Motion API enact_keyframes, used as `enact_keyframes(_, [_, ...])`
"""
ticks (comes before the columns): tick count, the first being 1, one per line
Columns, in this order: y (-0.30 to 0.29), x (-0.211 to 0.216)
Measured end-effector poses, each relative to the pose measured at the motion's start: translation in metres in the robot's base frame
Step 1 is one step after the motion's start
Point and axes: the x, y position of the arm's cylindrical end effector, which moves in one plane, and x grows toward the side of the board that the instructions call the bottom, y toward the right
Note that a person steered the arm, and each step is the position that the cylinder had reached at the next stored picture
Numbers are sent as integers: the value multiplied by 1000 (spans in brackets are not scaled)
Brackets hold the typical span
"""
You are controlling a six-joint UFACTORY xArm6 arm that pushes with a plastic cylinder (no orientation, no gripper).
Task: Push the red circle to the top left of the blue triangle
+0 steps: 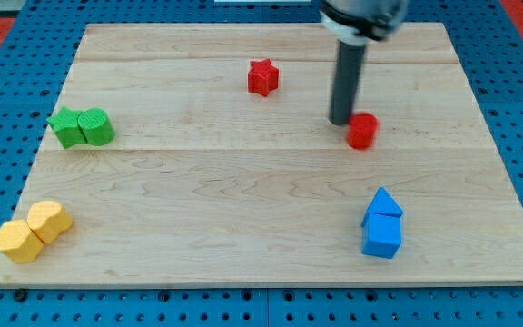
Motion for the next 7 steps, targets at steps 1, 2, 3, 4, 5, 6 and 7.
enact_keyframes(1, [15, -2])
enact_keyframes(2, [59, -34])
enact_keyframes(3, [74, 14])
enact_keyframes(4, [45, 35])
enact_keyframes(5, [26, 43])
enact_keyframes(6, [36, 43])
enact_keyframes(7, [9, 16])
